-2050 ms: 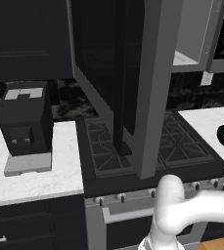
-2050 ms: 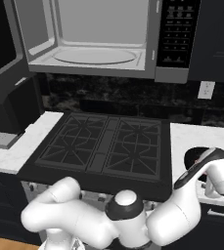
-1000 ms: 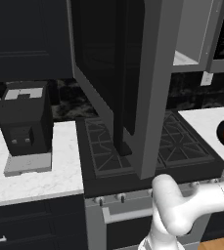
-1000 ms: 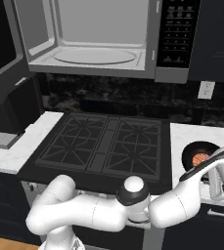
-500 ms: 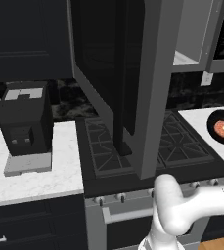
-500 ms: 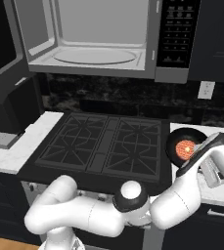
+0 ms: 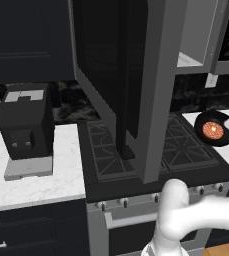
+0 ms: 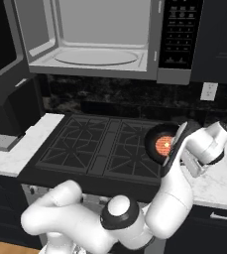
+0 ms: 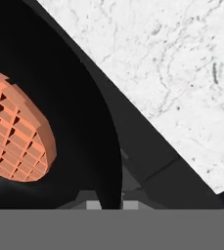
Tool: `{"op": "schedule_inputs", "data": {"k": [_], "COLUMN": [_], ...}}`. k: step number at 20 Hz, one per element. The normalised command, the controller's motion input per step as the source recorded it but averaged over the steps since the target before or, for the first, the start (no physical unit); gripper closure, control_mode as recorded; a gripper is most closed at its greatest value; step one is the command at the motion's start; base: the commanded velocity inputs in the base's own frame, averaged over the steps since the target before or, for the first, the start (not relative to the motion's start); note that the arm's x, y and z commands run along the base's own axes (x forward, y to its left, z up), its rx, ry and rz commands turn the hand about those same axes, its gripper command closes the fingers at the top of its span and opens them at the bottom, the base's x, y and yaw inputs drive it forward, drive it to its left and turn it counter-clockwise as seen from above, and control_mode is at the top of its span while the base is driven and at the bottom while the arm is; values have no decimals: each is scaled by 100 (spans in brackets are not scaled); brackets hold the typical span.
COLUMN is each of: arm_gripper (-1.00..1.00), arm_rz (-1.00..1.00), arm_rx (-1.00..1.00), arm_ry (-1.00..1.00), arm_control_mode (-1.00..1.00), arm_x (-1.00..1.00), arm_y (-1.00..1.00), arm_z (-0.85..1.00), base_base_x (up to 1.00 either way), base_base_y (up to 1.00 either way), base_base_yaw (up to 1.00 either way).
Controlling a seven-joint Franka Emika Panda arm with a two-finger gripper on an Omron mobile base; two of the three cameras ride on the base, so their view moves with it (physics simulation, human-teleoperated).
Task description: Open the microwave, place the bowl with waffle inside the microwave, then close the microwave door and turn it on.
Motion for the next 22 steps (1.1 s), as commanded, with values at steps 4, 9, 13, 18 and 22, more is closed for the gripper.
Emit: {"op": "schedule_inputs", "data": {"k": [4, 9, 13, 18, 22], "arm_gripper": [100, 100, 100, 100, 100], "arm_rz": [0, 0, 0, 0, 0], "arm_rx": [-3, 0, 0, 2, 4], "arm_ry": [5, 11, 1, 0, 0], "arm_control_mode": [-100, -100, -100, -100, -100], "arm_x": [-15, -16, -29, -31, -36], "arm_y": [54, 24, 37, 43, 45], "arm_z": [57, 64, 66, 73, 69], "base_base_x": [0, 0, 0, 0, 0], "base_base_y": [0, 0, 0, 0, 0], "base_base_yaw": [0, 0, 0, 0, 0]}}
